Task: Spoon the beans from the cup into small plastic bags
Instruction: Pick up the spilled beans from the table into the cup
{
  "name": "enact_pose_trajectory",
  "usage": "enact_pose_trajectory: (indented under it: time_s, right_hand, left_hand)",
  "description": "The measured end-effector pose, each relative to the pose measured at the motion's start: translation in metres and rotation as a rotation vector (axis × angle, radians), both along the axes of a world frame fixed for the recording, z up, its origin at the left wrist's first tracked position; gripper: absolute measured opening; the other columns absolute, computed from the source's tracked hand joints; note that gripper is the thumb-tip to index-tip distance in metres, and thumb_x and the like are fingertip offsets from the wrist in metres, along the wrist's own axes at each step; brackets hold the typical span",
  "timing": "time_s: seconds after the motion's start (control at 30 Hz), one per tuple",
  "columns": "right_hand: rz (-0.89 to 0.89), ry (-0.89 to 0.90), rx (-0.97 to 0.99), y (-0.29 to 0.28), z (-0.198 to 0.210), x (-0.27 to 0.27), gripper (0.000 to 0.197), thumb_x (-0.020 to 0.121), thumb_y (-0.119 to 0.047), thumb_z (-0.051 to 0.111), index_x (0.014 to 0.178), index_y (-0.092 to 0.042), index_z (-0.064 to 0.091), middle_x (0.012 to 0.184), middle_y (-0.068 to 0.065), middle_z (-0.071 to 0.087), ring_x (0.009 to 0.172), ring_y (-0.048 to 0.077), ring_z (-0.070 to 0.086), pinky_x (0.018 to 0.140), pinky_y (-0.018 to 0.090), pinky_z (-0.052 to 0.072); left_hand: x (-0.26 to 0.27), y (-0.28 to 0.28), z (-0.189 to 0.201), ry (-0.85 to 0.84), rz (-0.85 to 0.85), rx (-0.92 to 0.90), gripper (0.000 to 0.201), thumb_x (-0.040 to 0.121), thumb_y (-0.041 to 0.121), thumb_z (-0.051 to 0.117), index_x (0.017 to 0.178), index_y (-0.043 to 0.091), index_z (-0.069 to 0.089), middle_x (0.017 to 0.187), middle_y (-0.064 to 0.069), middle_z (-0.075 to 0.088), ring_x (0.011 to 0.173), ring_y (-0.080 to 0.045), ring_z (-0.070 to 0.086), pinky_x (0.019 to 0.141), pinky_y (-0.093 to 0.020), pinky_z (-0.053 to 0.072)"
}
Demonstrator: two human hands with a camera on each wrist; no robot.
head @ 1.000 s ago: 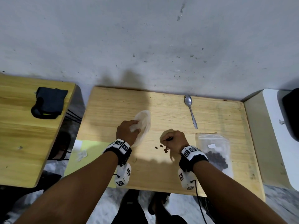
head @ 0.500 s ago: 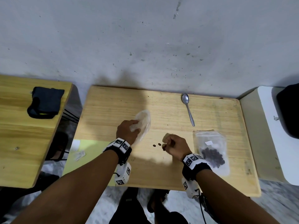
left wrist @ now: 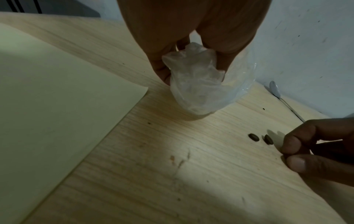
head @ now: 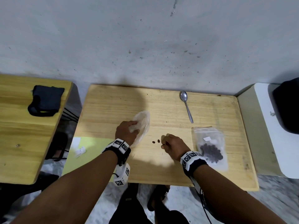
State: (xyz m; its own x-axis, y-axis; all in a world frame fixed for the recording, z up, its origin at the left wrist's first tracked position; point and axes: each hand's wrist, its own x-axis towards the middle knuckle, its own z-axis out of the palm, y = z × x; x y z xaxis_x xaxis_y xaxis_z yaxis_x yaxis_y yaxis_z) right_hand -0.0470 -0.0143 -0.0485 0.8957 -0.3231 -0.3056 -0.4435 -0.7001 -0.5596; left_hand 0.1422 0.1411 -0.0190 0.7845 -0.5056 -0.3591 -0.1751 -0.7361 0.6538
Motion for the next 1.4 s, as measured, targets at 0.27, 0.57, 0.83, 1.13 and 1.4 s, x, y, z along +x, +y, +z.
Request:
enact_pose_trajectory:
  time_s: [0.27,0.57,0.83,1.13,1.4]
  right_hand:
    - [-0.012,0.077,-0.037,0.004,0.003,0.010,0.006,0.086,-0.023,0.056,0.084,-0.018,0.053,0.092,0.003,0.061,0.079,0.027,0.059,0.071,0.033,0.050]
    - [-0.966,-0.136,0.908,-0.004,0.019,-0.006,0.031,0.084,-0.001,0.039,0.072,0.003,0.066,0.060,0.006,0.054,0.045,0.018,0.037,0.042,0.022,0.028]
    - [-0.645,0.014,0.385,0.004,0.010,-0.004,0.021,0.078,-0.023,0.058,0.062,-0.009,0.053,0.059,-0.002,0.063,0.057,0.017,0.058,0.055,0.024,0.043]
    - [-0.473,0.013,0.138,0.010,0.002,-0.004,0.007,0.086,-0.025,0.066,0.093,-0.025,0.067,0.085,-0.002,0.074,0.076,0.017,0.069,0.076,0.029,0.055]
    - [-0.300,0.127,0.150,0.001,0.000,-0.003,0.010,0.089,-0.021,0.054,0.090,-0.031,0.051,0.090,-0.012,0.071,0.082,0.008,0.067,0.074,0.025,0.049]
  left_hand:
    - [-0.001,0.002,0.004,-0.014,-0.018,0.010,0.038,0.079,0.027,0.073,0.117,0.024,0.067,0.121,-0.007,0.063,0.111,-0.026,0.060,0.097,-0.028,0.045]
    - [0.000,0.003,-0.001,-0.015,0.006,-0.002,0.037,0.078,0.029,0.074,0.115,0.026,0.068,0.119,-0.004,0.062,0.110,-0.023,0.060,0.087,-0.018,0.038]
    - [-0.002,-0.002,-0.007,-0.013,-0.017,0.002,0.037,0.079,0.029,0.074,0.115,0.027,0.067,0.121,-0.003,0.062,0.112,-0.023,0.059,0.089,-0.019,0.038]
    - [0.002,-0.001,-0.011,-0.007,-0.003,0.013,0.038,0.078,0.030,0.074,0.116,0.027,0.067,0.121,-0.002,0.062,0.113,-0.022,0.058,0.089,-0.018,0.037]
    - [0.005,-0.005,-0.012,-0.026,-0.025,0.011,0.037,0.079,0.029,0.074,0.115,0.027,0.067,0.119,-0.003,0.063,0.111,-0.022,0.059,0.089,-0.019,0.038]
